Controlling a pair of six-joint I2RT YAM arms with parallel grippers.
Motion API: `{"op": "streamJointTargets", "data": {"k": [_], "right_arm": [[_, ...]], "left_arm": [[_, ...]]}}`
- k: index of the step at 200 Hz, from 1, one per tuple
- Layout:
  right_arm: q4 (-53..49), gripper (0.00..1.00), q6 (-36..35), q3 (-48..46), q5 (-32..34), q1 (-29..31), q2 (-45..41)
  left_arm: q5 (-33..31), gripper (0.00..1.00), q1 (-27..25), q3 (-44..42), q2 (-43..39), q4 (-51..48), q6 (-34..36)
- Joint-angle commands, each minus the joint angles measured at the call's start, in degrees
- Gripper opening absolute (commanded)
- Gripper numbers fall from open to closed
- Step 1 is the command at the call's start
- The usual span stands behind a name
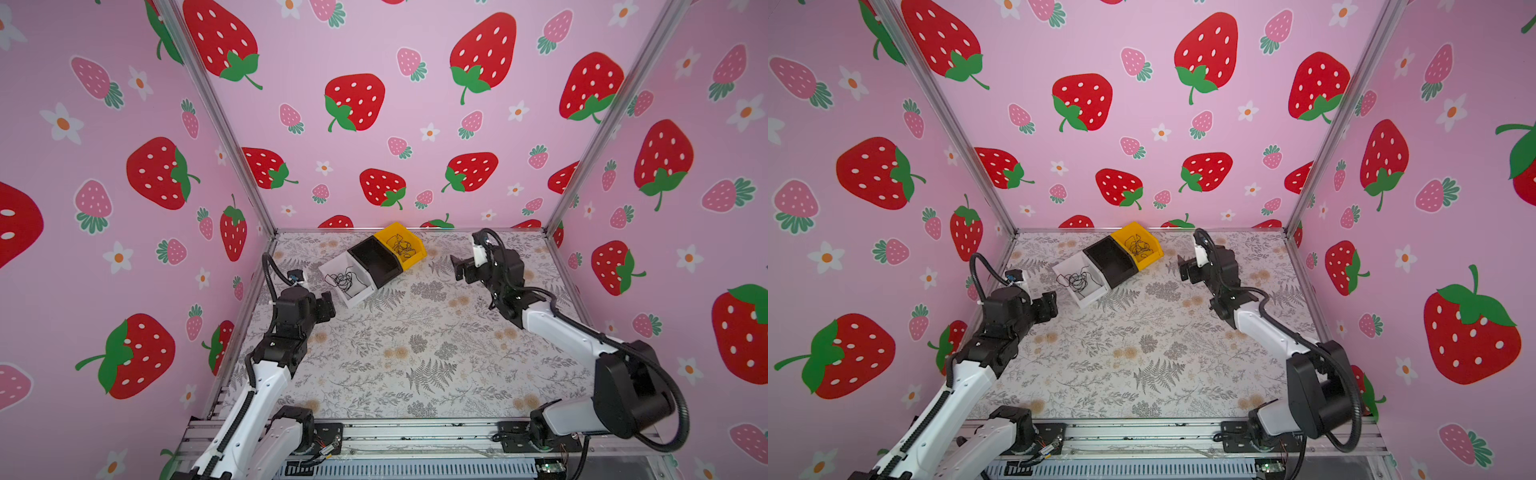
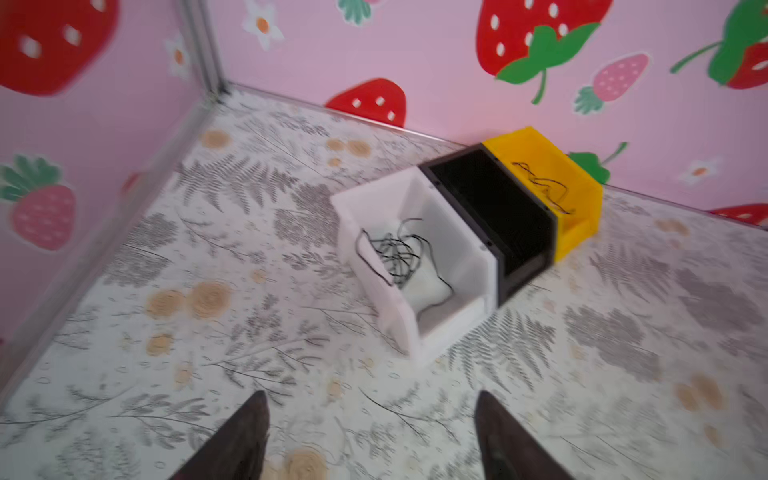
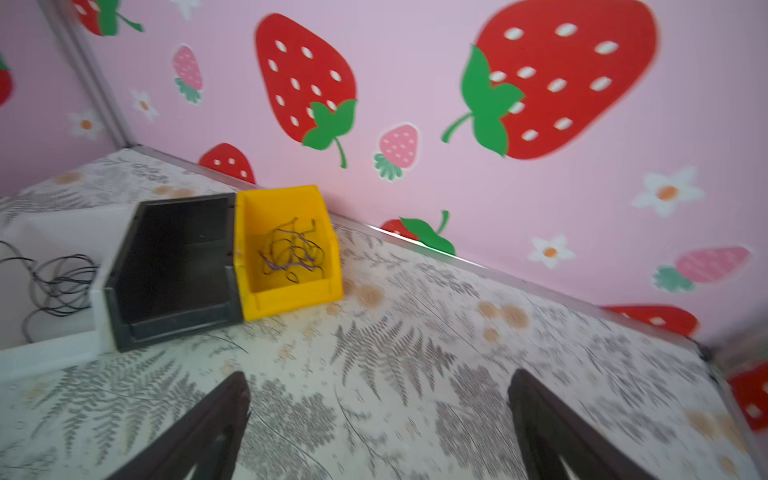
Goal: Untangle the cables
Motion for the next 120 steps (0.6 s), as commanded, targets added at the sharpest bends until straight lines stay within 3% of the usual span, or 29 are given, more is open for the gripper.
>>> {"op": "streamJointTargets", "data": {"k": [1, 32, 50, 66, 120], "right_arm": [[3.87, 0.99, 1.47, -11.15, 14.10, -2.82, -4.40], [19.21, 0.99, -0.49, -23.48, 21.60, -9.08, -3.20], [24.49, 0.99, 0.60, -25.11, 18.57, -12.03, 1.02], [33.66, 0.99, -2.09, -27.15, 14.73, -12.95, 3.70], [59.49, 0.99, -4.65, -35.07, 1.38, -16.87, 12.72]], "left_arm": [[-19.02, 0.97, 0.84, -6.68, -1.83, 10.82, 1.25], [-19.08, 0.97, 1.84, -12.46, 7.41, 24.66, 5.66], [-19.12, 0.97, 1.87, -10.25, 16.63, 26.53, 6.49], [-17.49, 0.97, 1.91, -11.93, 22.05, 35.34, 6.61], [-6.26, 0.97, 2.16, -12.91, 27.85, 49.02, 11.52]]}}
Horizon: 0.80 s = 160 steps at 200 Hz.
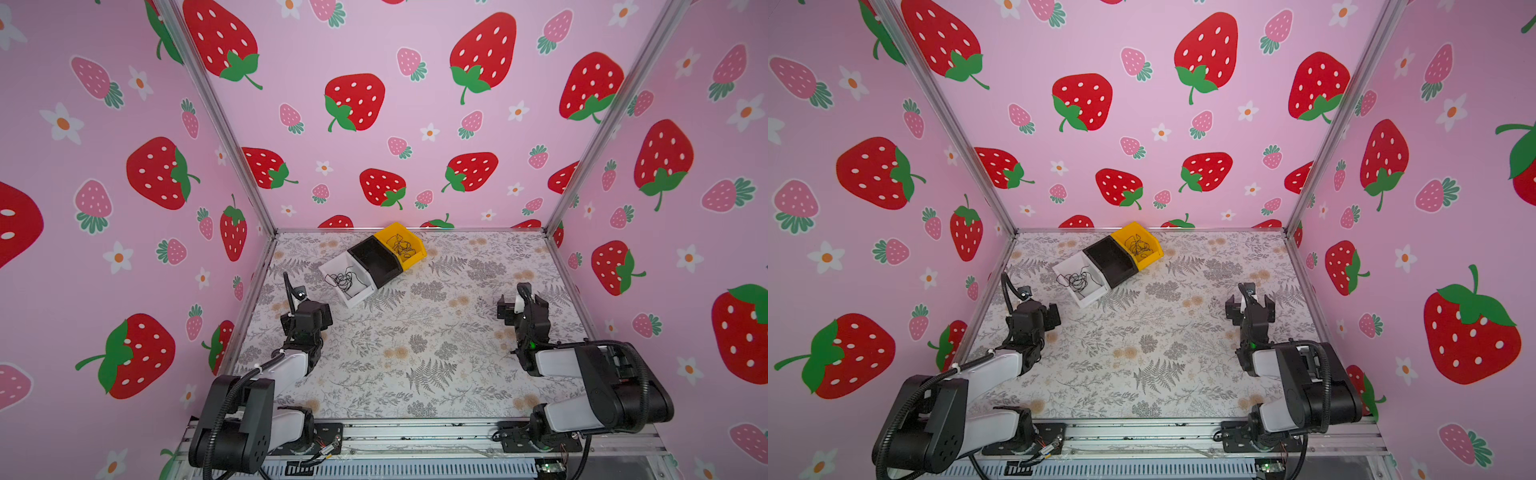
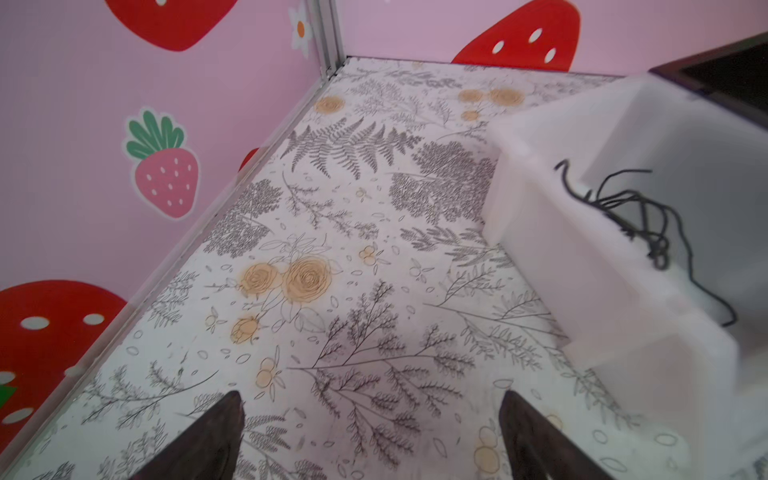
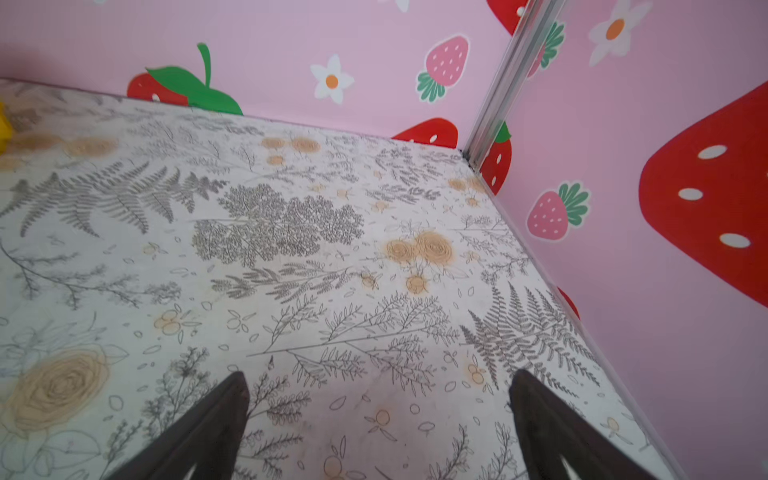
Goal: Untangle the cables
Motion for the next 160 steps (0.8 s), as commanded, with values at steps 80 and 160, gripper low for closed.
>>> {"op": "streamJointTargets", "data": {"k": [80, 160], "right_arm": [[8.37, 0.99, 1.74, 1.63, -3.01, -2.47, 4.89], [7.19, 0.99, 1.64, 2.62, -3.65, -2.52, 5.49]], "left_arm": [[8.78, 0.96, 1.52, 2.52, 15.23, 20.56, 5.81], [8.58, 0.96, 1.87, 4.31, 15.55, 17.24, 5.11]]}}
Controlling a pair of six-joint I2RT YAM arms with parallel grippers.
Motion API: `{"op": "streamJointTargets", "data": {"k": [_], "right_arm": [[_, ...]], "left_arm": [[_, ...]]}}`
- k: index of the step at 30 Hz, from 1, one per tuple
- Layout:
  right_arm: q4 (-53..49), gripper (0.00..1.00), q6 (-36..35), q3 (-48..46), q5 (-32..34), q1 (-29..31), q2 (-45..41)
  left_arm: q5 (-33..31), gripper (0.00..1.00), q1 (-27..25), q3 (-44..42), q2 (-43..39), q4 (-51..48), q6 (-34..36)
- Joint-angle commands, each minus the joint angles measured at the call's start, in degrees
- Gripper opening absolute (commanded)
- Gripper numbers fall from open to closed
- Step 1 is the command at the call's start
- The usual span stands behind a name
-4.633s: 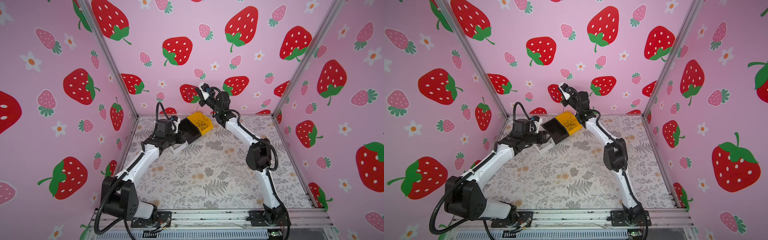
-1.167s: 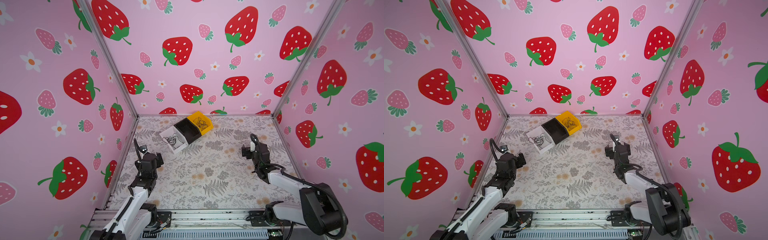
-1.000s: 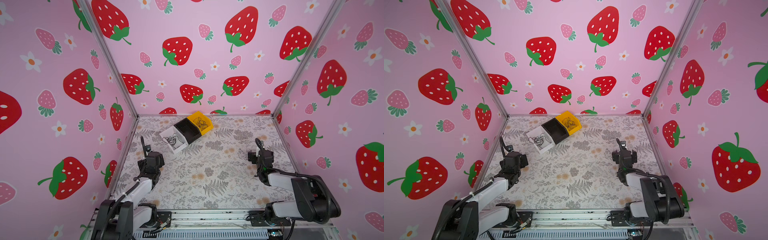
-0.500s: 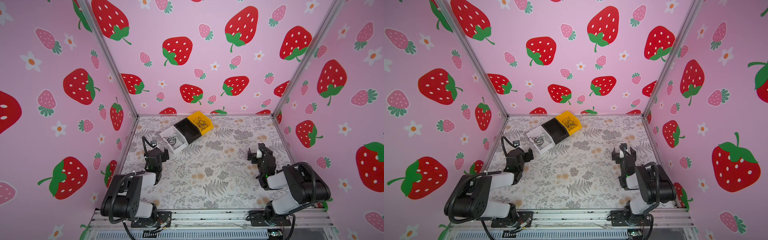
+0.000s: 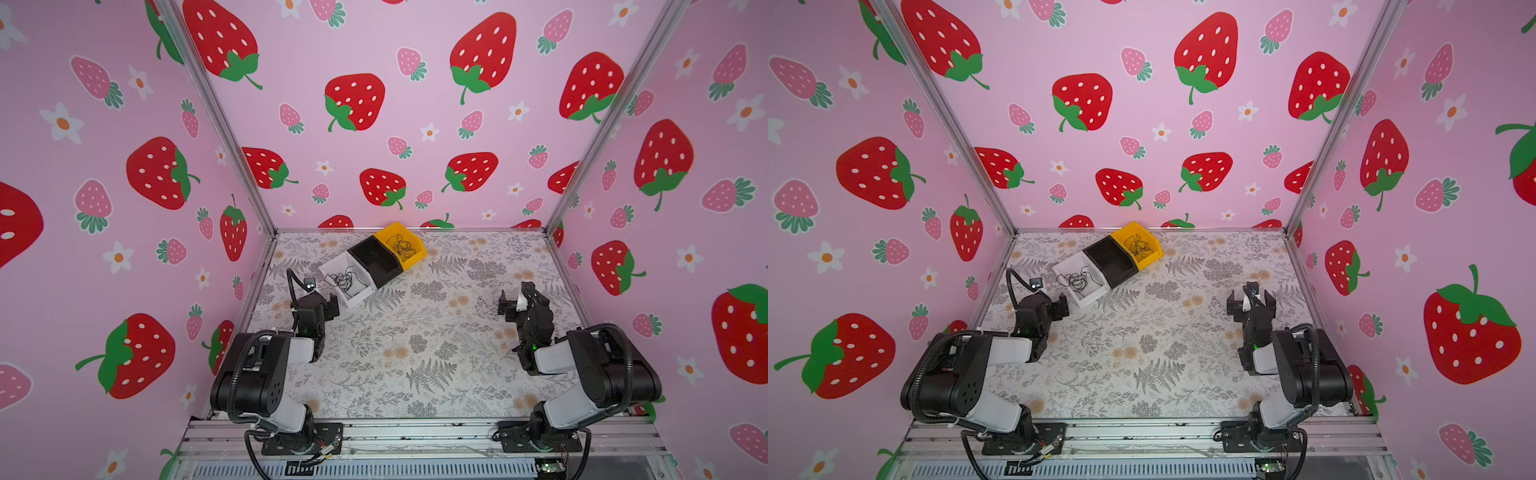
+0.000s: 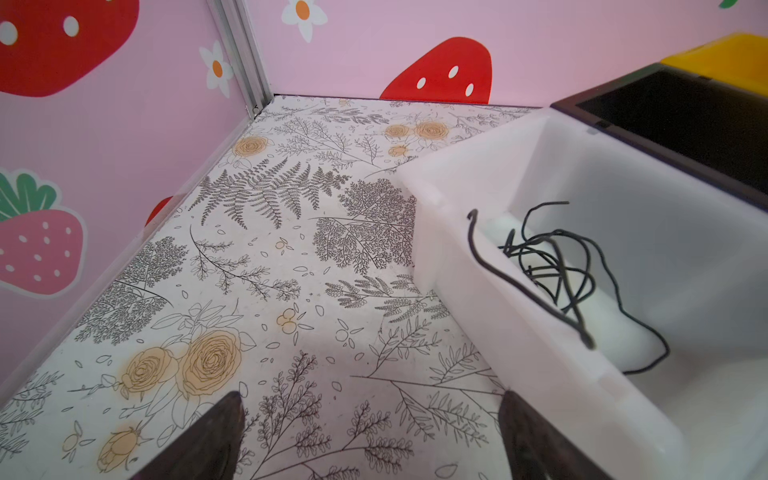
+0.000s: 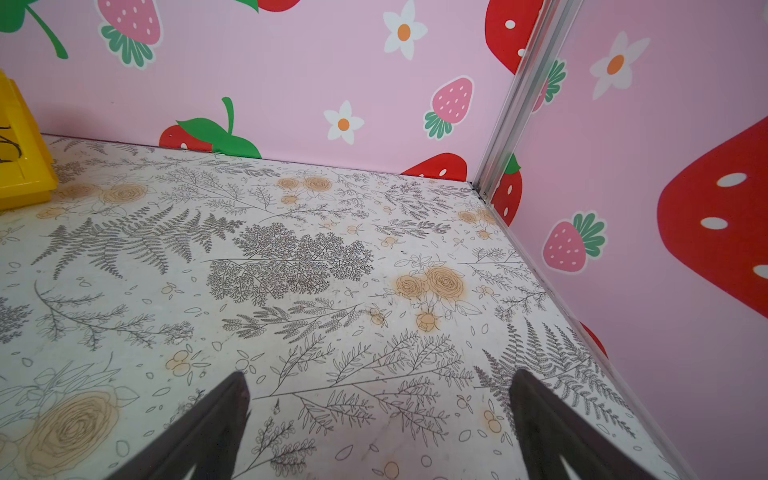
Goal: Untangle the cables
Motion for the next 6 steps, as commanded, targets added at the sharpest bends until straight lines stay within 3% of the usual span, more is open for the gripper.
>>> {"op": "streamJointTargets", "data": {"k": [1, 6], "right_arm": [[-0.21, 0.99, 1.01, 1.63, 0.36, -0.36, 0.67], [-0.29, 0.99, 1.10, 1.47, -0.03, -0.55, 0.34]], "left_arm": [[0.17, 0.96, 0.34, 1.39, 0.18, 0.78, 0.17], [0.17, 0.96, 0.34, 1.39, 0.14, 0.78, 0.13]]}}
